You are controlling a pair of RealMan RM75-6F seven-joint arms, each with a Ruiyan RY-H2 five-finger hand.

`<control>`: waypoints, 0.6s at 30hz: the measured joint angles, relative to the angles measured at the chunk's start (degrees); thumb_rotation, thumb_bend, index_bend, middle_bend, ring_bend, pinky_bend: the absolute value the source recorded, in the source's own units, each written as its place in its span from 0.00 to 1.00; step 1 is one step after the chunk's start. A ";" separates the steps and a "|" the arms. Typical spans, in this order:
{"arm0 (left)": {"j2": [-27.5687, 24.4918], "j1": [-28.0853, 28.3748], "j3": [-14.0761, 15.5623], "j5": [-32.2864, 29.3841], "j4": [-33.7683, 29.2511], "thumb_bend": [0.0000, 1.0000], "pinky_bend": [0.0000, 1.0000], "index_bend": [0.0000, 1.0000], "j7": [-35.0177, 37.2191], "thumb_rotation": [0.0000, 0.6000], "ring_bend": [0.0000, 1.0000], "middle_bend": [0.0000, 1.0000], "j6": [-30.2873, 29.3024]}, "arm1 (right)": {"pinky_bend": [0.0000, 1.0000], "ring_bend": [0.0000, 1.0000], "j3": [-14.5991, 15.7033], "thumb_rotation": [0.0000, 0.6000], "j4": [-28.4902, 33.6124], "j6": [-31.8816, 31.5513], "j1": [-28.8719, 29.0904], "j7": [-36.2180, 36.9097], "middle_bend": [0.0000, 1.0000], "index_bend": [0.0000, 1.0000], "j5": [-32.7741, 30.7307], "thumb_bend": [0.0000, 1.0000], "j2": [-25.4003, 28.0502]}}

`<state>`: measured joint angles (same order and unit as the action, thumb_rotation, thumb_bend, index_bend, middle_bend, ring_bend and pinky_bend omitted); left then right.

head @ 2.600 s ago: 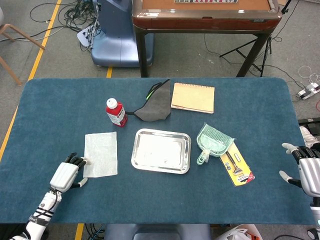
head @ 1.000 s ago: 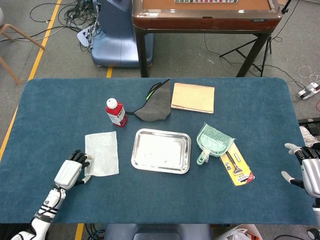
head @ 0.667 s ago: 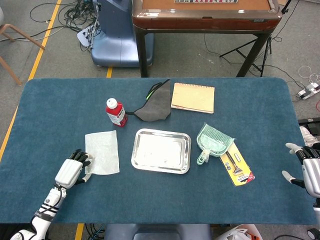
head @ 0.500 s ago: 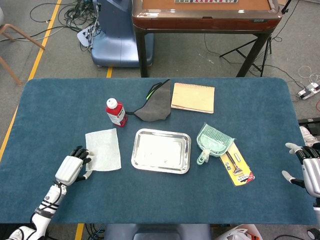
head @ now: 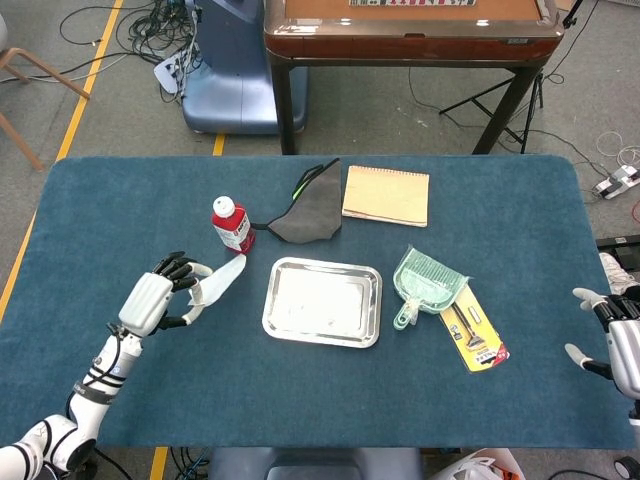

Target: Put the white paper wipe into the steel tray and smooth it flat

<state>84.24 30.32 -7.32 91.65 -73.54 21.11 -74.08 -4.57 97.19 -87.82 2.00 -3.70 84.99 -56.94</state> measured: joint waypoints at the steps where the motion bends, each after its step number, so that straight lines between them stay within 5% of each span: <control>1: -0.28 0.59 -0.36 0.04 -0.92 0.45 0.09 0.62 0.18 1.00 0.21 0.33 0.24 | 0.34 0.28 0.00 1.00 0.04 -0.05 -0.02 -0.03 0.39 0.28 0.03 0.07 -0.01; 10: 1.12 6.91 -1.71 3.83 -7.21 0.44 0.09 0.62 0.74 1.00 0.21 0.35 2.09 | 0.34 0.28 0.14 1.00 0.57 -0.70 -0.42 -0.41 0.39 0.27 0.44 0.07 0.08; 18: 6.63 10.60 0.67 7.94 -6.55 0.44 0.09 0.61 1.45 1.00 0.22 0.35 3.38 | 0.34 0.28 0.22 1.00 0.47 -1.16 -0.92 -0.14 0.39 0.28 0.33 0.07 0.08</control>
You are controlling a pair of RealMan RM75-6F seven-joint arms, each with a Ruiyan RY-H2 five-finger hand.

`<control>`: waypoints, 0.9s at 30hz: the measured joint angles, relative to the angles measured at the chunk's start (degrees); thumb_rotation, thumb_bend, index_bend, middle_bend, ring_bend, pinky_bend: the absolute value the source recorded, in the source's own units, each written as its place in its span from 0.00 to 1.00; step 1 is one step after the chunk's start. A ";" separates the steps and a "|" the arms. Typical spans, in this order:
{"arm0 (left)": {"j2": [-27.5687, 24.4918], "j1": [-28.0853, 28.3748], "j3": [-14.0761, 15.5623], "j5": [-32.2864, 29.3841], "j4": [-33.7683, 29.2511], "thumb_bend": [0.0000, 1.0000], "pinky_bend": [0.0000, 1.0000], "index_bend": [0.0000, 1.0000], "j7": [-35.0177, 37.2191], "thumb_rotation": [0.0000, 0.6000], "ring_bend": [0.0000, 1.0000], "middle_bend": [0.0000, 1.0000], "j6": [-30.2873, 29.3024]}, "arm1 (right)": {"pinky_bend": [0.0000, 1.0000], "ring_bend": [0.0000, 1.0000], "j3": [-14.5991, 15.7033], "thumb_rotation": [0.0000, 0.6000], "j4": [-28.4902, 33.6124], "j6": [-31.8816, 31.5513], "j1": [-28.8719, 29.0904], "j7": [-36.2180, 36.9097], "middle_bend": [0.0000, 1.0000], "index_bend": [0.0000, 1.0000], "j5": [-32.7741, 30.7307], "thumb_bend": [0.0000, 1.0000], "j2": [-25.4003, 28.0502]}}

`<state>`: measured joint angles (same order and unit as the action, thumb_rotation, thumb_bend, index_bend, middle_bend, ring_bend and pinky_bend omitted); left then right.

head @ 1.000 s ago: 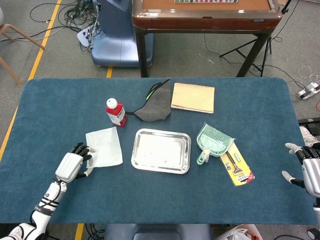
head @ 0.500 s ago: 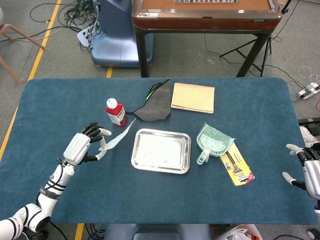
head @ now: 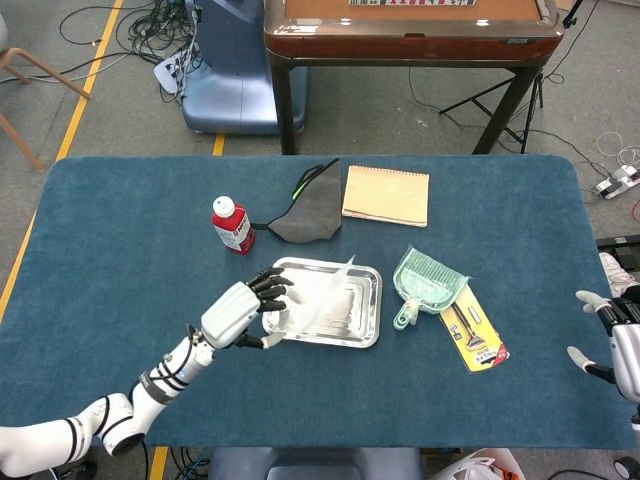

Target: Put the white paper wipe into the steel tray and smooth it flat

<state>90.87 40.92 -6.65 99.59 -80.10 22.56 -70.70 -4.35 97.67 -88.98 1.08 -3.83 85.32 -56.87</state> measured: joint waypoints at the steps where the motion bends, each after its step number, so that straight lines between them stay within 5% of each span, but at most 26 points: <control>1: 0.70 0.28 0.34 0.19 0.69 0.44 0.09 0.61 0.31 1.00 0.22 0.36 0.17 | 0.34 0.28 0.00 1.00 -0.04 0.02 -0.01 0.05 0.39 0.28 0.00 0.07 0.00; 15: 7.61 3.59 4.83 1.10 19.39 0.44 0.09 0.53 4.75 1.00 0.21 0.35 2.87 | 0.34 0.28 0.09 1.00 0.03 -0.52 -0.46 0.28 0.39 0.28 0.39 0.07 0.26; 27: 5.69 5.10 7.57 0.85 23.98 0.44 0.09 0.51 5.56 1.00 0.21 0.33 4.29 | 0.34 0.28 0.08 1.00 0.60 -0.67 -0.53 -0.33 0.39 0.27 0.69 0.07 0.14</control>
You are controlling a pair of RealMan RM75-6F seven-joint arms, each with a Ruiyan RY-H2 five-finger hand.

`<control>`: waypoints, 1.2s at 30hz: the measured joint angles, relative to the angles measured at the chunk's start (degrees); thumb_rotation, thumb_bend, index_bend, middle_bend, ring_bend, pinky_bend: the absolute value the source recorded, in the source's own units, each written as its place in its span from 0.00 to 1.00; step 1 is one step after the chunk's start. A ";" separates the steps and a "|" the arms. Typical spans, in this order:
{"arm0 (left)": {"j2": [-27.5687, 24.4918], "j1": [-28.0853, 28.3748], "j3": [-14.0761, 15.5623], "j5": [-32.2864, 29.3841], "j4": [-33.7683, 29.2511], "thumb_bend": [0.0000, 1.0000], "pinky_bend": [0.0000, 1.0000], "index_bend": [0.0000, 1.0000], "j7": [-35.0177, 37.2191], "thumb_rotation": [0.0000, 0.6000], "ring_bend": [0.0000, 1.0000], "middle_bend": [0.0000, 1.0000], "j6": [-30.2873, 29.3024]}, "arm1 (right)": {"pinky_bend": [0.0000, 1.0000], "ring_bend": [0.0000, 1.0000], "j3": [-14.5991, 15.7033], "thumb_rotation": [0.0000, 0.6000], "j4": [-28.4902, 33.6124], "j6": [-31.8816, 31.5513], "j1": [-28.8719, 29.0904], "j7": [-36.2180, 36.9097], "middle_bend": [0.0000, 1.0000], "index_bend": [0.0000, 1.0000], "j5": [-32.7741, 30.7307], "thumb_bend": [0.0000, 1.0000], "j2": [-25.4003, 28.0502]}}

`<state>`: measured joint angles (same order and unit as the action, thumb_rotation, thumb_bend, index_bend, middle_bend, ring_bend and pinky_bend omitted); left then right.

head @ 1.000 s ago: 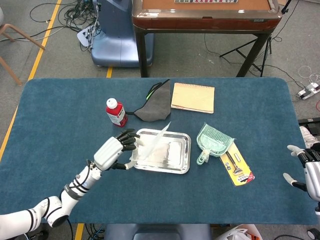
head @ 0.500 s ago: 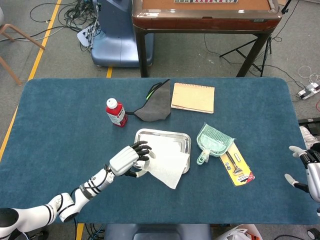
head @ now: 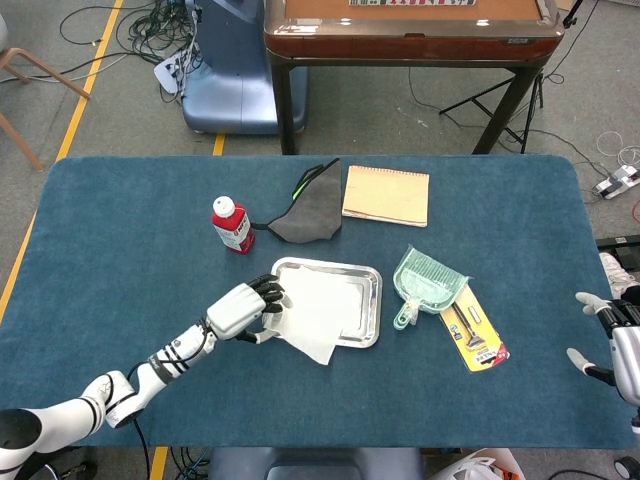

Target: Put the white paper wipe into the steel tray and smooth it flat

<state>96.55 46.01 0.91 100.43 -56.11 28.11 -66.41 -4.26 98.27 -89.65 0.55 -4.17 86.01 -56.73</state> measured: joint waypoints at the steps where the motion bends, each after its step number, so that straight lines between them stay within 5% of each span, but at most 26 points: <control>1: -0.22 0.13 0.10 0.01 0.20 0.44 0.09 0.50 -0.05 1.00 0.21 0.33 0.07 | 0.34 0.28 0.00 1.00 0.04 -0.01 -0.02 -0.04 0.39 0.27 -0.01 0.07 0.00; 11: -1.87 2.80 2.03 3.21 2.84 0.43 0.09 0.48 -3.71 1.00 0.21 0.31 -0.09 | 0.34 0.28 0.01 1.00 0.44 -0.16 -0.06 -0.55 0.39 0.28 0.29 0.07 -0.05; 23: -0.49 4.98 4.43 9.18 9.01 0.40 0.09 0.42 -6.61 1.00 0.21 0.27 -7.53 | 0.34 0.28 0.09 1.00 1.19 -0.95 -0.56 -1.19 0.39 0.27 0.63 0.07 0.22; 36: 1.09 6.37 6.31 11.25 8.95 0.36 0.09 0.38 -2.47 1.00 0.21 0.27 -13.41 | 0.34 0.28 0.05 1.00 1.30 -1.19 -0.87 -1.36 0.39 0.28 0.48 0.07 0.15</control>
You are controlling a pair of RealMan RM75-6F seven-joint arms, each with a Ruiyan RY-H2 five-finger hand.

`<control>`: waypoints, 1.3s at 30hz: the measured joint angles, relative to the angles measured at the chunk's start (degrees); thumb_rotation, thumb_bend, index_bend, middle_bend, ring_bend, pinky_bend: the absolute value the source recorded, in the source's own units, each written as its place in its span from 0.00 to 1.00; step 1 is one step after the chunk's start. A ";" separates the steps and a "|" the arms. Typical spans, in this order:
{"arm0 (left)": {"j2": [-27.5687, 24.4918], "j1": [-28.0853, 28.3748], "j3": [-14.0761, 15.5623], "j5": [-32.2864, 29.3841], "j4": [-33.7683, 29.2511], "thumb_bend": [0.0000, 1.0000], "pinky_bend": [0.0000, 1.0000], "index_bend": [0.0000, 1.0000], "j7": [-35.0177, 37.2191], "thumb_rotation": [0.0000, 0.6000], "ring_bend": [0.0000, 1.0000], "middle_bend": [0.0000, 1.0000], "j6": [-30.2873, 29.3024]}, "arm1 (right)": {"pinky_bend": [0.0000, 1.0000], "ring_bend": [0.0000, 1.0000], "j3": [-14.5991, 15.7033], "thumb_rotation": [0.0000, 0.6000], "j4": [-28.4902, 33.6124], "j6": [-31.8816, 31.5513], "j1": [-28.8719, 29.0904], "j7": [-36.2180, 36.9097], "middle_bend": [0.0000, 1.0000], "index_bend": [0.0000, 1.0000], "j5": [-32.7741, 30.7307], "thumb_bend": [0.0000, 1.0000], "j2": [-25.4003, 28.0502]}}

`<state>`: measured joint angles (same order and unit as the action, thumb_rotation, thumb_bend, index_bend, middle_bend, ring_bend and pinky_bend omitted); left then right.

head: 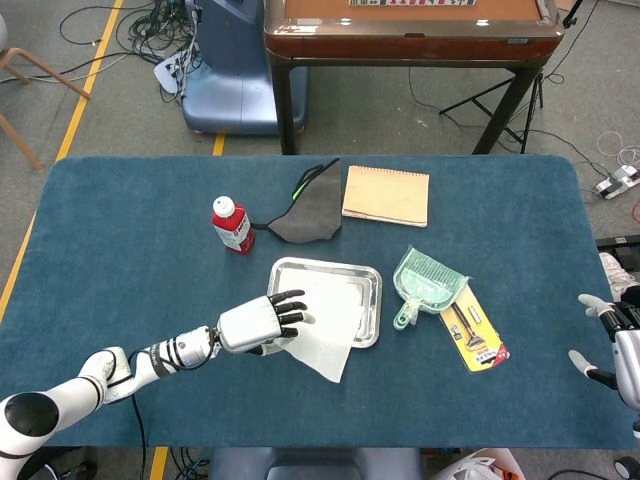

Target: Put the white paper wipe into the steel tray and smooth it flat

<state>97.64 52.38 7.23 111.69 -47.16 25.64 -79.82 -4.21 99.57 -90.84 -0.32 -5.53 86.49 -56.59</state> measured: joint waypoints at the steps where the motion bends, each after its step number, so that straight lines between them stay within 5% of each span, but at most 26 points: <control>1: 0.09 0.12 0.05 -0.06 0.04 0.35 0.09 0.38 -0.02 1.00 0.21 0.27 0.39 | 0.34 0.28 -0.01 1.00 -0.01 0.03 0.02 0.01 0.39 0.27 0.01 0.07 -0.02; 13: 0.95 0.55 -0.49 -4.62 3.36 0.32 0.09 0.30 1.16 1.00 0.21 0.24 5.95 | 0.34 0.28 0.08 1.00 -0.24 0.01 -0.14 0.35 0.39 0.28 0.13 0.07 -0.06; 22: -0.38 -0.16 -0.92 -7.05 2.30 0.20 0.09 0.12 -1.53 1.00 0.18 0.16 7.93 | 0.34 0.28 0.05 1.00 -0.25 0.06 -0.06 0.46 0.39 0.27 0.36 0.07 -0.14; 26: -1.77 -1.04 -1.91 -9.42 -0.30 0.20 0.13 0.13 -4.14 1.00 0.26 0.19 9.11 | 0.34 0.28 -0.02 1.00 -0.45 0.04 -0.04 0.74 0.39 0.28 0.37 0.07 -0.12; 30: -4.73 -2.07 -2.54 -10.85 -5.76 0.20 0.35 0.18 -5.86 1.00 0.48 0.40 9.32 | 0.34 0.28 -0.05 1.00 -0.94 0.67 0.24 1.14 0.39 0.28 0.22 0.07 -0.38; 35: -8.81 -2.65 -2.91 -11.70 -13.66 0.25 0.76 0.21 -7.24 1.00 0.75 0.72 9.68 | 0.34 0.28 -0.14 1.00 -1.45 1.47 0.75 1.51 0.39 0.28 0.07 0.07 -0.79; 39: -12.89 -1.93 -2.52 -11.86 -21.76 0.35 0.92 0.20 -7.06 1.00 0.92 0.90 12.55 | 0.34 0.28 -0.17 1.00 -1.62 2.01 1.11 1.45 0.39 0.28 0.08 0.07 -0.97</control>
<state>84.75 50.46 4.71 99.83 -68.92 18.58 -67.27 -4.38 97.95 -88.83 0.79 -4.07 86.57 -57.56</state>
